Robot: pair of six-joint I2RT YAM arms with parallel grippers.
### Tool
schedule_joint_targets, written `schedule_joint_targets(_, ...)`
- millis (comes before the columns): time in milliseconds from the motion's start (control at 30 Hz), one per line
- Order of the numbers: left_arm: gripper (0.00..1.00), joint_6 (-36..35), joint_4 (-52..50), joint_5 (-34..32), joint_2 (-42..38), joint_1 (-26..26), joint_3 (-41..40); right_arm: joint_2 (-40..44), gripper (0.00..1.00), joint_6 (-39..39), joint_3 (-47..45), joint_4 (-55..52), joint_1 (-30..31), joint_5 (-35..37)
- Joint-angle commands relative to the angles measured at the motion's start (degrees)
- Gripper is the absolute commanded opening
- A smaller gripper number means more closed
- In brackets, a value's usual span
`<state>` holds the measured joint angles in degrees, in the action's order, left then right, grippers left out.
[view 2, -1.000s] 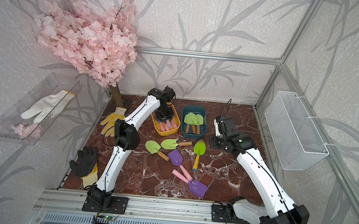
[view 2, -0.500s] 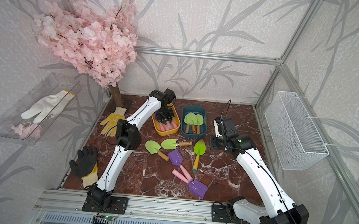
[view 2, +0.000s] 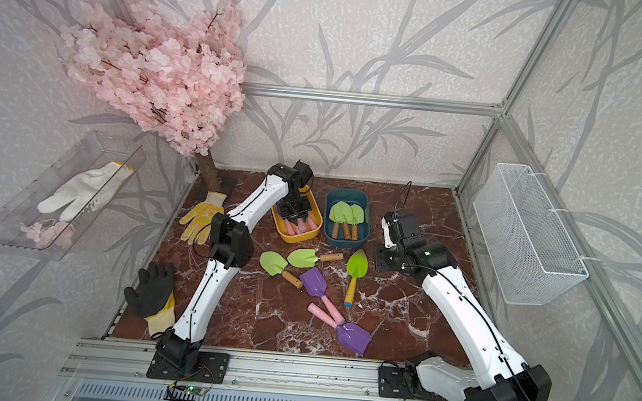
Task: Sort the small shovels by color and place them into the storage box
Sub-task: Place the shovel in the storage box.
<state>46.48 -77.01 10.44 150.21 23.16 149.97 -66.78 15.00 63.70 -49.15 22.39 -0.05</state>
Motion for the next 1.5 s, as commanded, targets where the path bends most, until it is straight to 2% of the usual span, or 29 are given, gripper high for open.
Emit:
schedule_joint_targets(0,0.05,-0.6,0.1,-0.2,1.7,-0.4,2.0,1.2,0.44,0.2,-0.4,-0.2,-0.2,0.1)
schedule_joint_targets(533,0.08,0.2,1.3,1.4,3.5,-0.2,1.9,0.8,0.44,0.1,-1.0,-0.1,-0.2,-0.1)
schedule_joint_targets(933,0.24,0.5,1.6,1.7,3.7,-0.1,1.9,0.6,0.44,-0.1,-1.1,0.1,-0.2,0.1)
schedule_joint_targets(1300,0.32,0.7,1.4,1.7,3.6,-0.1,1.9,0.4,0.44,-0.1,-0.8,0.0,-0.2,0.1)
schedule_joint_targets(1467,0.32,0.8,1.5,1.5,3.6,-0.2,1.9,0.9,0.44,-0.1,-0.4,0.5,-0.2,0.1)
